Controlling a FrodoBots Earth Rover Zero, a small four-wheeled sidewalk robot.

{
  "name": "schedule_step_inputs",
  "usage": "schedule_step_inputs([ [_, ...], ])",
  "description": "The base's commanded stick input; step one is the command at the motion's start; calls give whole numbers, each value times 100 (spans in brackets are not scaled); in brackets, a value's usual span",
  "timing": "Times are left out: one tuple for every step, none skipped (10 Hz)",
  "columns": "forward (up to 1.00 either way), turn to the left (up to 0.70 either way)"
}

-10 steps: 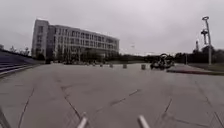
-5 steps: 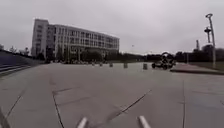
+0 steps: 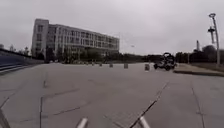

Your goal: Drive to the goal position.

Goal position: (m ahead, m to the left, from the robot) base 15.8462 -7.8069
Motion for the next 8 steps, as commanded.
schedule_step_inputs([
  [70,0],
  [70,0],
  [70,0],
  [70,0],
  [70,-11],
  [70,-35],
  [70,-24],
  [70,0],
])
